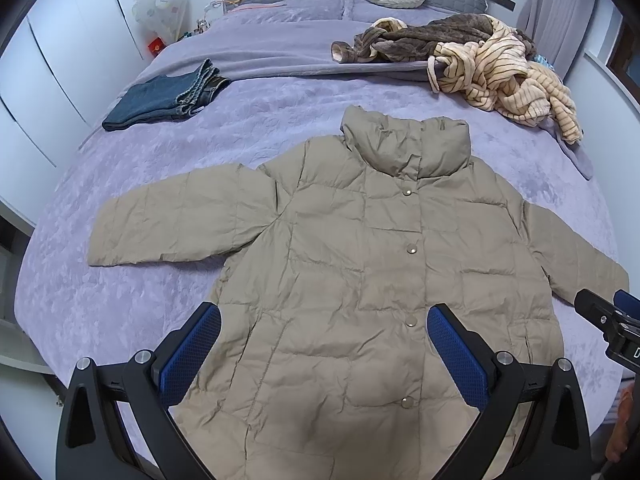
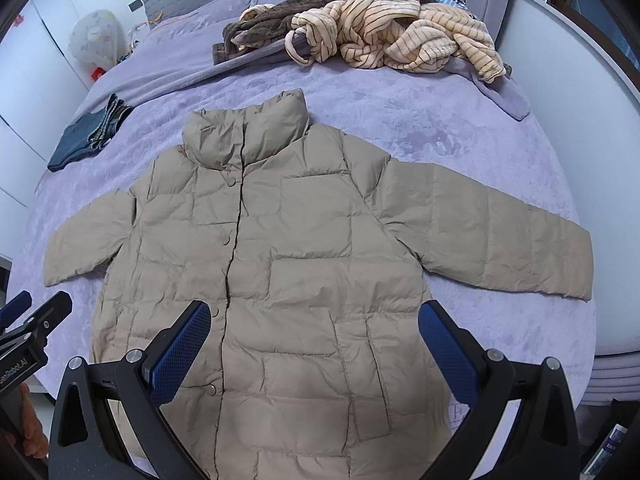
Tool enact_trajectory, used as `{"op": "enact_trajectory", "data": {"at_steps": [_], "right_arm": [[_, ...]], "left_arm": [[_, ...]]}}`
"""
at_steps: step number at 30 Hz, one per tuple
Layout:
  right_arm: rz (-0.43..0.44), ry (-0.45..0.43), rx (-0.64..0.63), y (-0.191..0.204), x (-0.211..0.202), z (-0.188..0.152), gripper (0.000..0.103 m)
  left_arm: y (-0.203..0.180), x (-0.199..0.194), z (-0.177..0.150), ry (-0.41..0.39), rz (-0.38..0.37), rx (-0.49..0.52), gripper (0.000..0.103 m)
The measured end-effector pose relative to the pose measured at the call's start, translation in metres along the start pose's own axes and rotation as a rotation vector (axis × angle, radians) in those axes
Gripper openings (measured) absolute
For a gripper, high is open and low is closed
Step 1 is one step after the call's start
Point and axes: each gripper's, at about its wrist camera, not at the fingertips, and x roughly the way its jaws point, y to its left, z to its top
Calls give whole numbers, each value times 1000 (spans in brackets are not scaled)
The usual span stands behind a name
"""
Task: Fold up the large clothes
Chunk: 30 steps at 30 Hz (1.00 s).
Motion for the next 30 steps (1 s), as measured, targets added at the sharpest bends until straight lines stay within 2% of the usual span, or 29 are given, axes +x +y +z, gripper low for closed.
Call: {"op": "enact_trajectory", "data": {"at_steps": [30], "right_arm": [[-19, -13, -12, 0, -3, 5, 103]], "left_arm": [[-1, 3, -2, 2, 4, 6, 103]]}}
